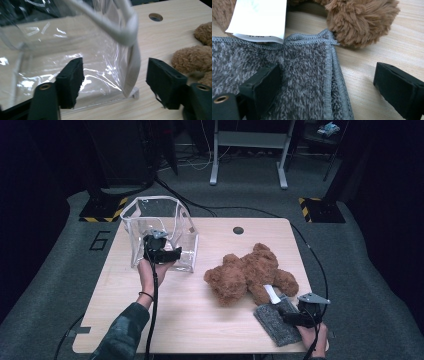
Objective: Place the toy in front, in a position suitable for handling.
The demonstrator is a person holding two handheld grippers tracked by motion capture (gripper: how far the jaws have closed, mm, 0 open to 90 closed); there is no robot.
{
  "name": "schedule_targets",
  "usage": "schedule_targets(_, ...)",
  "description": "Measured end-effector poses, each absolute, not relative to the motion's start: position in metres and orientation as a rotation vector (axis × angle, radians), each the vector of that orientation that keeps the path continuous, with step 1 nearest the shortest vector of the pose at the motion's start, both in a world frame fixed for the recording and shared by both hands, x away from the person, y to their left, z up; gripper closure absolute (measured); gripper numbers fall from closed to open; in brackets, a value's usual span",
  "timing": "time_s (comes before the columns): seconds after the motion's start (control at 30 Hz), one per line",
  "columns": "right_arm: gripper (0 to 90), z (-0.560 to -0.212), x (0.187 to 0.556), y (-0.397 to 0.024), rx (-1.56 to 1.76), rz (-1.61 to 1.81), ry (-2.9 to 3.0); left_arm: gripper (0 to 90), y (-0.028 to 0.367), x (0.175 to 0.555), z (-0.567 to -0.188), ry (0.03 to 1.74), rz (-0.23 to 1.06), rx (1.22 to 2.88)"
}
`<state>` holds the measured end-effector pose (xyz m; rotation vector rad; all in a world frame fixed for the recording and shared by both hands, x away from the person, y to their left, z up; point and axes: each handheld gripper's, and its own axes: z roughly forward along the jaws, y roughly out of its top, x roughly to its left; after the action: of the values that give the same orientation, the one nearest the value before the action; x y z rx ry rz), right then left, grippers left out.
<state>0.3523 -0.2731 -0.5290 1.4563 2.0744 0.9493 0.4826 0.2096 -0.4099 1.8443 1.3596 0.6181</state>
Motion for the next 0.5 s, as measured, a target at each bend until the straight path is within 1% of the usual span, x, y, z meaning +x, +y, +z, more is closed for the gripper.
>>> schedule_targets(0.03,7.2,-0.529,0.352,-0.273,1.456,0.949,2.075,41.3,0.207,0.486,-0.422,1.37,0.607,1.836)
schedule_targets(0.13,7.2,-0.529,0.352,-0.273,1.456,0.949,2.074,55.7,0.205,0.491,-0.432,1.396,0.566,1.809)
schedule_targets(0.17,7.2,-0.529,0.352,-0.273,1.456,0.949,2.075,61.3,0.205,0.491,-0.432,1.396,0.566,1.809)
schedule_targets(0.2,7.2,-0.529,0.352,-0.273,1.456,0.949,2.075,61.3,0.204,0.493,-0.434,1.388,0.574,1.804)
schedule_targets(0.23,7.2,-0.529,0.352,-0.273,1.456,0.949,2.075,68.9,0.203,0.496,-0.435,1.375,0.604,1.812)
schedule_targets(0.37,7.2,-0.529,0.352,-0.273,1.456,0.949,2.075,76.8,0.203,0.5,-0.436,1.379,0.685,1.799)
schedule_targets(0.5,7.2,-0.529,0.352,-0.273,1.456,0.95,2.074,78.0,0.207,0.505,-0.438,1.401,0.743,1.805)
